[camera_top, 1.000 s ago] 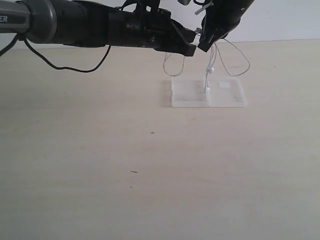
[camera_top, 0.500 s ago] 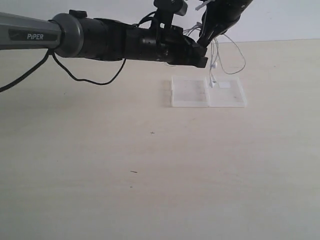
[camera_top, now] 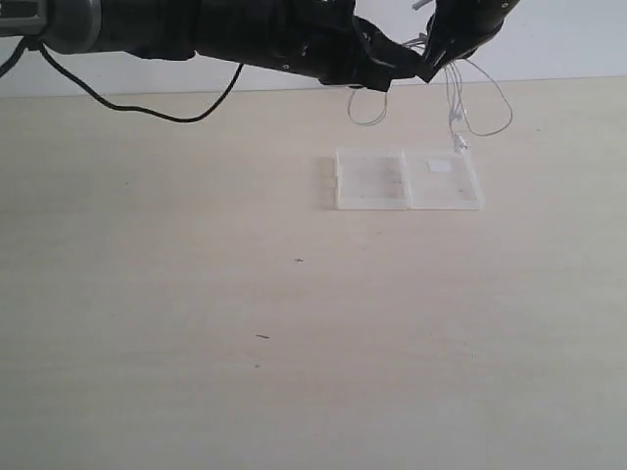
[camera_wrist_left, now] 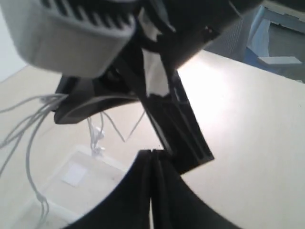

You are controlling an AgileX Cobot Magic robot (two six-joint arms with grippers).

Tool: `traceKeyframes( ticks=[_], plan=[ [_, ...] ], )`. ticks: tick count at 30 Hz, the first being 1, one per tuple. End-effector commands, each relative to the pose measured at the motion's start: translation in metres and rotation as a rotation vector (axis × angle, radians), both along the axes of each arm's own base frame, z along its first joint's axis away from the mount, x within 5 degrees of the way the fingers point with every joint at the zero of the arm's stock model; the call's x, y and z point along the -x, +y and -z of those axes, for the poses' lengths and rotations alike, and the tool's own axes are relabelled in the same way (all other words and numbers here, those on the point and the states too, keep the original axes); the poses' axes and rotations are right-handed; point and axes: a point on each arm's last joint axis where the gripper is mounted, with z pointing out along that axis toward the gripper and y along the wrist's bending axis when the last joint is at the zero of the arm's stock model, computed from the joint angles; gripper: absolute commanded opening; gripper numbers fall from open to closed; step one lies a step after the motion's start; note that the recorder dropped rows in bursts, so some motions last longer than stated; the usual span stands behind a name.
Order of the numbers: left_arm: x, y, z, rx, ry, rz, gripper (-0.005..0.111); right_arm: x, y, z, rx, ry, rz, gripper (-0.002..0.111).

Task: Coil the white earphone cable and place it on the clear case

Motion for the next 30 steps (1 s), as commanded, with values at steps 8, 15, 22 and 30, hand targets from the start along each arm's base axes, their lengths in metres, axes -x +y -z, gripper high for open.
traceKeyframes(
  ticks=[8, 15, 22, 30],
  plan=[
    [0.030, 0.138, -0.091, -0.012, -0.022, -0.101, 0.000, -0.001, -0.005, 0.019, 0.165, 0.053, -0.190, 0.000],
    [0.104, 0.185, -0.139, 0.043, -0.136, -0.224, 0.000, -0.014, -0.001, 0.061, 0.174, 0.095, -0.194, 0.000],
    [0.148, 0.184, -0.139, 0.061, -0.152, -0.227, 0.000, -0.023, 0.007, 0.089, 0.121, 0.088, -0.218, 0.000],
    [0.166, 0.182, -0.141, 0.101, -0.171, -0.232, 0.000, -0.027, 0.015, 0.110, 0.056, 0.091, -0.259, 0.000]
  ],
)
